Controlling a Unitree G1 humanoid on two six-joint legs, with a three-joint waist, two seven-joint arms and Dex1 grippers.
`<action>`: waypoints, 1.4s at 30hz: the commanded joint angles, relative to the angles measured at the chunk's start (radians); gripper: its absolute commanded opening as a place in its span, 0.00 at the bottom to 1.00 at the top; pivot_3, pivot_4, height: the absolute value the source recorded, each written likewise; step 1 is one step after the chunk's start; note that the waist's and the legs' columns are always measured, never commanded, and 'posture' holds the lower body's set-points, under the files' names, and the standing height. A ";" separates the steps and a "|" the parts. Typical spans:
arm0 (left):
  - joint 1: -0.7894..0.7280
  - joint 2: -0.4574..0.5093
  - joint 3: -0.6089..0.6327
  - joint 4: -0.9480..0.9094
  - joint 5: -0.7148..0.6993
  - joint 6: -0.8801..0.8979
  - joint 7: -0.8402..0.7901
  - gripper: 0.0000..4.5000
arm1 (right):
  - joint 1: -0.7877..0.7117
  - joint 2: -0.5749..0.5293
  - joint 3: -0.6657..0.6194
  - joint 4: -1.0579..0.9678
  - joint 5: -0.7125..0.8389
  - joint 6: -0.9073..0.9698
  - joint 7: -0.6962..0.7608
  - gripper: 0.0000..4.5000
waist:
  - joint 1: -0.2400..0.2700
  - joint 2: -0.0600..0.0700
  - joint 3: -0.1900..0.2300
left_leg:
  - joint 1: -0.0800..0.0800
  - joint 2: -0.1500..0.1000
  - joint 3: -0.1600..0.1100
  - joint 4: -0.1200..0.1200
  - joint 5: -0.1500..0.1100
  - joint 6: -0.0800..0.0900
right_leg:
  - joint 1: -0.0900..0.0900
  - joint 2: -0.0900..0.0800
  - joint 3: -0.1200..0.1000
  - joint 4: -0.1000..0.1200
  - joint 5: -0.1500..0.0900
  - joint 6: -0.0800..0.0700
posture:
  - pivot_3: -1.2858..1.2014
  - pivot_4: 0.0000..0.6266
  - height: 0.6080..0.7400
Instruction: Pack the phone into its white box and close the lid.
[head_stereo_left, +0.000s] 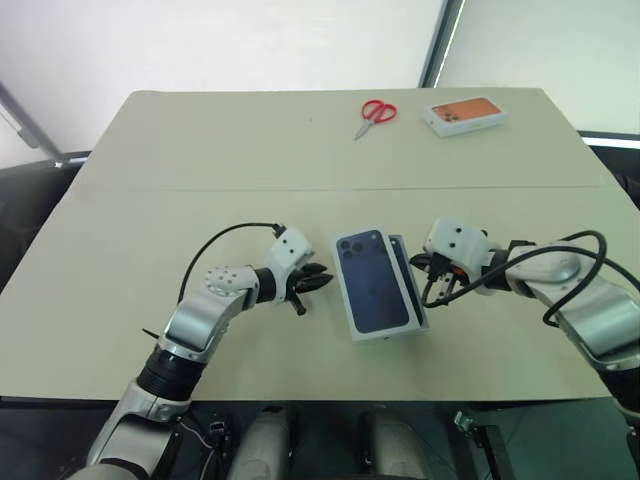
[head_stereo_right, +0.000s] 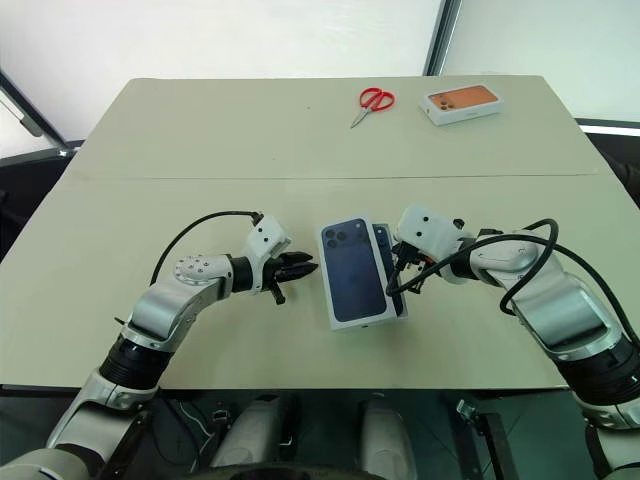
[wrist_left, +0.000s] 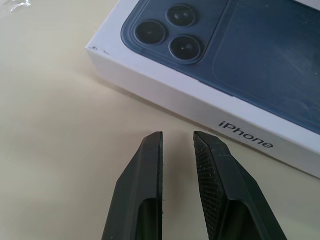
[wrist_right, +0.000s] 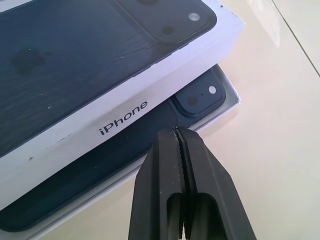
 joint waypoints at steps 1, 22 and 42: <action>-0.001 -0.005 -0.023 -0.076 -0.035 0.016 -0.029 0.23 | -0.008 -0.002 -0.029 -0.007 -0.014 -0.019 0.010 0.01 | 0.000 0.000 0.000 | 0.000 0.000 0.000 0.000 0.000 0.000 | 0.000 0.000 0.000 0.000 0.000 0.000 | 0.52 0.24 0.68; -0.054 -0.106 -0.051 -0.008 -0.014 -0.017 0.033 0.23 | -0.002 0.011 -0.039 -0.019 -0.025 -0.014 0.026 0.01 | 0.000 0.000 0.000 | 0.000 0.000 0.000 0.000 0.000 0.000 | 0.000 0.000 0.000 0.000 0.000 0.000 | 0.52 0.24 0.68; -0.077 -0.153 -0.004 -0.012 -0.049 -0.001 0.044 0.23 | -0.004 0.055 -0.037 0.021 -0.061 -0.014 0.022 0.01 | -0.001 0.000 0.000 | 0.000 0.000 0.000 0.000 0.000 0.000 | 0.000 0.000 0.000 0.000 0.000 0.000 | 0.52 0.24 0.68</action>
